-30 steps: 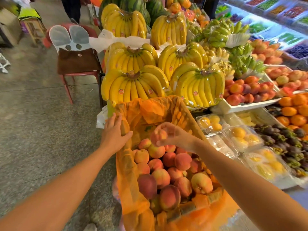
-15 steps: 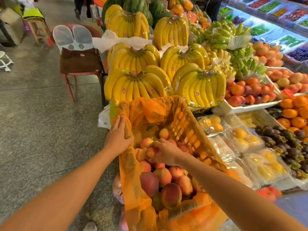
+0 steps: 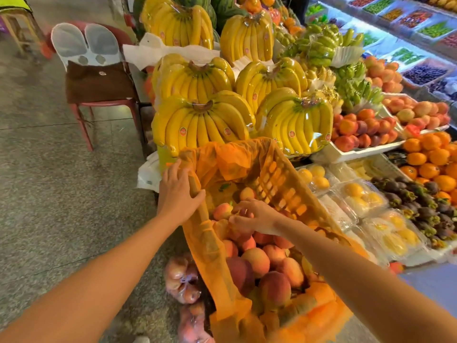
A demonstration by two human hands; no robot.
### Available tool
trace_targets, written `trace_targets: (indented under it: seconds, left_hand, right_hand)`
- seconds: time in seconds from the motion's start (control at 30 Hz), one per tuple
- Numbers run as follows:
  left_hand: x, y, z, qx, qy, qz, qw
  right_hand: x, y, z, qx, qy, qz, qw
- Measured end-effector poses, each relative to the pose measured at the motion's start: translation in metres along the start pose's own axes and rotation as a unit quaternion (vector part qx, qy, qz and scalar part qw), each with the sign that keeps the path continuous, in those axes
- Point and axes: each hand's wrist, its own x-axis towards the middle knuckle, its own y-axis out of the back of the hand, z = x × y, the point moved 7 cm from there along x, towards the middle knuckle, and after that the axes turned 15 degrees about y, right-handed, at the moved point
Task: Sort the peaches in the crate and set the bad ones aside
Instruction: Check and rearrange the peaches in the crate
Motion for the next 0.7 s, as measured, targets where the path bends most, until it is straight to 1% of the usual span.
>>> trace_targets:
  seconds: [0.07, 0.17, 0.23, 0.37, 0.53, 0.7]
  left_hand:
    - [0.006, 0.000, 0.000, -0.003, -0.033, -0.019, 0.999]
    - [0.012, -0.003, -0.003, -0.005, -0.072, -0.072, 0.995]
    - [0.017, -0.004, -0.004, 0.015, -0.101, -0.098, 0.990]
    - [0.025, -0.001, -0.008, 0.037, -0.132, -0.130, 0.982]
    - [0.029, 0.006, -0.008, 0.053, -0.168, -0.132, 0.976]
    - [0.035, 0.013, -0.003, 0.084, -0.203, -0.102, 0.970]
  right_hand:
    - [0.004, -0.002, -0.004, 0.005, -0.030, 0.007, 1.000]
    - [0.007, -0.005, -0.011, -0.003, -0.079, 0.026, 0.997]
    - [0.005, -0.006, -0.016, 0.008, -0.115, 0.037, 0.993]
    - [0.003, -0.008, -0.022, 0.024, -0.166, 0.079, 0.983]
    - [-0.012, -0.003, -0.032, 0.037, -0.213, 0.166, 0.962]
    - [-0.035, -0.003, -0.039, 0.026, -0.238, 0.221, 0.946]
